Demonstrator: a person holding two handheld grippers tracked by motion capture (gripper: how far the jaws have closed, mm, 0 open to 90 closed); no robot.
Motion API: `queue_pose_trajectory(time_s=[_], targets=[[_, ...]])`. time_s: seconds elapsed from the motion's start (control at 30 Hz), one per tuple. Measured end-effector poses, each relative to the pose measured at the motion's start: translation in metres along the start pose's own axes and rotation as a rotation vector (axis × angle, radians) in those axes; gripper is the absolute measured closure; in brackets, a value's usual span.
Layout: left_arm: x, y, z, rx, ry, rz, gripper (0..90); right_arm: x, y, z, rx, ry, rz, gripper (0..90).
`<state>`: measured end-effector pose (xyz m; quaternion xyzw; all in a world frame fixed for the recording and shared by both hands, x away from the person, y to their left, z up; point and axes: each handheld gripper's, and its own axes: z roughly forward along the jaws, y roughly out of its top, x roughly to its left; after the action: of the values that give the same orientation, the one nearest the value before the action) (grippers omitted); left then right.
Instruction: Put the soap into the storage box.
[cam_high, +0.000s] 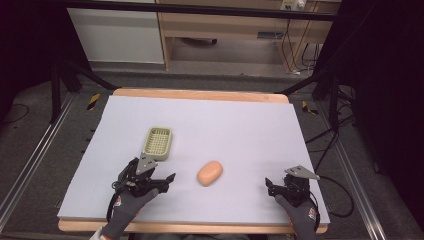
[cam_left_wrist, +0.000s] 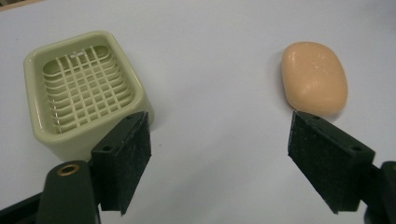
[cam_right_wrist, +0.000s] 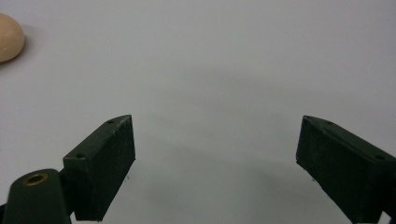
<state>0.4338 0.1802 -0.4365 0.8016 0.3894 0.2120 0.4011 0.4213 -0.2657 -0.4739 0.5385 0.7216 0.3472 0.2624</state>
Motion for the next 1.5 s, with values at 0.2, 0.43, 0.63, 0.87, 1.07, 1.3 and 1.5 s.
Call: queue_pose_trajectory(time_s=[0.2,0.43,0.63,0.87,1.07,1.3,1.5], targets=[[-0.002,0.008,0.001,0.002,-0.005,0.021,20.3,0.0,0.0,0.0,0.001,0.001,-0.001,12.0],[-0.008,0.019,0.002,0.003,-0.014,0.043,20.0,0.0,0.0,0.0,0.0,0.002,0.001,12.0],[-0.011,0.026,0.003,-0.003,-0.024,0.047,19.8,0.0,0.0,0.0,0.0,0.003,0.001,12.0],[-0.019,0.033,0.01,-0.004,-0.042,0.055,19.7,0.0,0.0,0.0,0.002,0.003,-0.007,12.0],[-0.026,0.04,0.018,0.0,-0.059,0.063,19.7,0.0,0.0,0.0,0.002,0.005,-0.007,12.0],[-0.034,0.045,0.026,0.002,-0.069,0.066,19.6,0.0,0.0,0.0,0.001,0.006,-0.007,12.0],[-0.039,0.049,0.033,0.009,-0.077,0.071,19.4,0.0,0.001,0.0,0.0,0.01,-0.011,12.0]])
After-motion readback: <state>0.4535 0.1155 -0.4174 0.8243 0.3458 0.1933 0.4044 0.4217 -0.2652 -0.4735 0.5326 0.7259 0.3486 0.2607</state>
